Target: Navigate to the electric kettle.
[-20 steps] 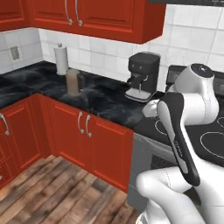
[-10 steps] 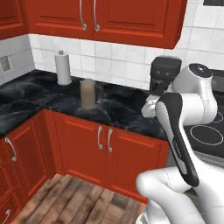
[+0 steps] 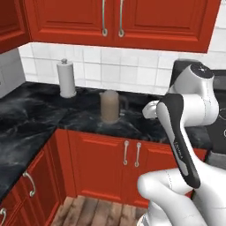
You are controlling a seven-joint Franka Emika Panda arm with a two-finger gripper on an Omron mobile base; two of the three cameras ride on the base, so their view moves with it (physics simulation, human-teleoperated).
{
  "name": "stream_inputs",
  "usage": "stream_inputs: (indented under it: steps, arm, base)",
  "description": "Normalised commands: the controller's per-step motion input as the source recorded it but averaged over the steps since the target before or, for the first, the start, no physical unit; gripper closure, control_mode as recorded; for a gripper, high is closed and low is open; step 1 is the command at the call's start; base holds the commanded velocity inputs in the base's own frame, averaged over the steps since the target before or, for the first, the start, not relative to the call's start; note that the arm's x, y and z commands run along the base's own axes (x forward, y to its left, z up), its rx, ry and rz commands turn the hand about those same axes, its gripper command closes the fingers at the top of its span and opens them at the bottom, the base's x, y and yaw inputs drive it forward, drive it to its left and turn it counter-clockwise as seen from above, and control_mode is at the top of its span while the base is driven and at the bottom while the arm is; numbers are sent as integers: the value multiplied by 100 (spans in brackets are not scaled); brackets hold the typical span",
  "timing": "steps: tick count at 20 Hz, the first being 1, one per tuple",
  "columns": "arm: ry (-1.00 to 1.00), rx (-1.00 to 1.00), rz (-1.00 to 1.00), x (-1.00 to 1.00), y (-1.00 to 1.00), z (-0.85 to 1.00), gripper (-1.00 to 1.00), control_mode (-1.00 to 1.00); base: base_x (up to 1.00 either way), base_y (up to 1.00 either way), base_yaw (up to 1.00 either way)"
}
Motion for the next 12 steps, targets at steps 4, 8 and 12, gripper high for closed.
stream_inputs:
  steps: [4,8,12]
  arm:
    - [0,0,0,0,0,0,-100,100]
    - [0,0,0,0,0,0,-100,100]
    - [0,0,0,0,0,0,-100,100]
  base:
    - [21,82,-39]
    - [25,60,-37]
    - [32,21,-30]
